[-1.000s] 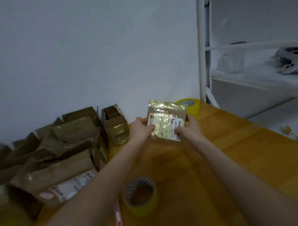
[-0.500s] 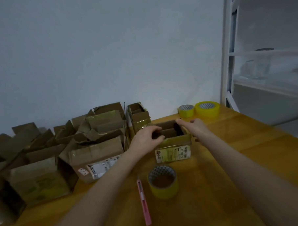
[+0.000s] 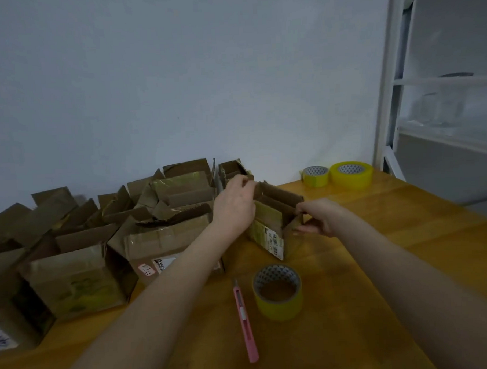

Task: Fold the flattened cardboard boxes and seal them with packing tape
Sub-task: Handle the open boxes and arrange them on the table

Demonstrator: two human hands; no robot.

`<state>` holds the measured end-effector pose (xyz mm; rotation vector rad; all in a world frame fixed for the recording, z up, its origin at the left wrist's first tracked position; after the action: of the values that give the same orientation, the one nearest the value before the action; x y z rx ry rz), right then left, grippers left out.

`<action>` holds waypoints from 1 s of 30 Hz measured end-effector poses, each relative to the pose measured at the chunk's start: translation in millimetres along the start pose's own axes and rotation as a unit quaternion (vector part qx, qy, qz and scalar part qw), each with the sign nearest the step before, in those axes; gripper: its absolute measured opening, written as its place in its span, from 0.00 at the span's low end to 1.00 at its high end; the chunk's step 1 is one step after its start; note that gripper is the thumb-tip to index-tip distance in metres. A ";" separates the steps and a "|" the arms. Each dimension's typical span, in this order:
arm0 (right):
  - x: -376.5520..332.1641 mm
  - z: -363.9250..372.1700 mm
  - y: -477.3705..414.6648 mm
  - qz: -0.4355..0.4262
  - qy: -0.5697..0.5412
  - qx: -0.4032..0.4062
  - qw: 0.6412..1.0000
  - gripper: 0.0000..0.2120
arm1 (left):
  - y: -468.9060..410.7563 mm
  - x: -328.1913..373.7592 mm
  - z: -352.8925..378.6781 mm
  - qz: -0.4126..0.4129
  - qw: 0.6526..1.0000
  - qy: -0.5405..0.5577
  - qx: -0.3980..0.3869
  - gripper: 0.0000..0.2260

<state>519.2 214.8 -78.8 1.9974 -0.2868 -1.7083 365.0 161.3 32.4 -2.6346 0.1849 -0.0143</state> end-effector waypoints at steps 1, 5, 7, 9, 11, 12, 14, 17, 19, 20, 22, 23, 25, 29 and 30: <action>1.3 11.2 2.5 0.002 -0.019 -0.013 1.000 0.09 | 1.1 -2.2 -8.9 -0.006 1.000 0.008 0.012 0.20; -3.4 43.3 11.2 -0.016 -0.061 -0.034 0.997 0.13 | 11.4 -24.4 -35.5 -0.047 0.997 0.041 0.035 0.19; -4.8 56.9 15.0 -0.023 -0.093 -0.044 0.994 0.13 | 20.4 -36.8 -46.6 -0.058 0.997 0.041 0.041 0.20; -3.8 69.4 17.8 -0.024 -0.126 -0.055 0.990 0.13 | 34.0 -51.2 -55.8 -0.068 0.996 0.034 0.041 0.21; -1.8 79.1 19.0 -0.024 -0.151 -0.061 0.986 0.14 | 54.9 -70.1 -63.5 -0.083 0.995 0.014 0.050 0.26; -0.7 82.5 18.3 -0.025 -0.164 -0.061 0.984 0.15 | 68.0 -81.6 -65.0 -0.095 0.994 -0.005 0.049 0.29; 0.7 87.8 17.9 -0.027 -0.178 -0.054 0.982 0.16 | 96.7 -105.9 -60.6 -0.125 0.990 -0.050 0.028 0.36; -1.8 93.4 19.5 -0.036 -0.167 -0.042 0.984 0.14 | 131.2 -126.3 -41.3 -0.138 0.983 -0.122 -0.014 0.35; -4.4 94.2 21.4 -0.040 -0.157 -0.027 0.986 0.12 | 140.0 -129.3 -31.0 -0.127 0.983 -0.136 -0.008 0.28; -5.4 93.9 21.9 -0.042 -0.151 -0.018 0.987 0.11 | 141.1 -130.5 -28.1 -0.130 0.983 -0.127 0.001 0.26; -6.7 93.4 23.0 -0.047 -0.141 -0.006 0.989 0.10 | 137.1 -131.3 -26.7 -0.139 0.984 -0.106 0.027 0.23; -6.7 93.2 23.0 -0.049 -0.138 -0.001 0.989 0.10 | 133.2 -131.0 -27.0 -0.141 0.984 -0.105 0.038 0.22; -5.9 92.9 22.7 -0.052 -0.130 0.006 0.990 0.09 | 125.7 -130.8 -26.7 -0.142 0.982 -0.119 0.046 0.21; -5.2 90.3 22.3 -0.057 -0.115 0.015 0.992 0.11 | 121.0 -133.7 -21.8 -0.149 0.980 -0.126 0.039 0.22; -5.2 89.9 22.9 -0.058 -0.116 0.014 0.991 0.11 | 121.4 -133.1 -21.2 -0.149 0.980 -0.127 0.037 0.22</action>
<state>434.6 177.0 -71.5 1.8681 -0.2807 -2.0243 216.7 63.6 -4.1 -2.5366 -0.2912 0.2082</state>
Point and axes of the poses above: each hand's wrist, its own y-axis away from the middle knuckle, its own z-axis out of the palm, x = y × z, the point moved 10 cm from there along -y, towards the middle knuckle, and after that the axes turned 4 degrees about z, right-handed, at the moved point
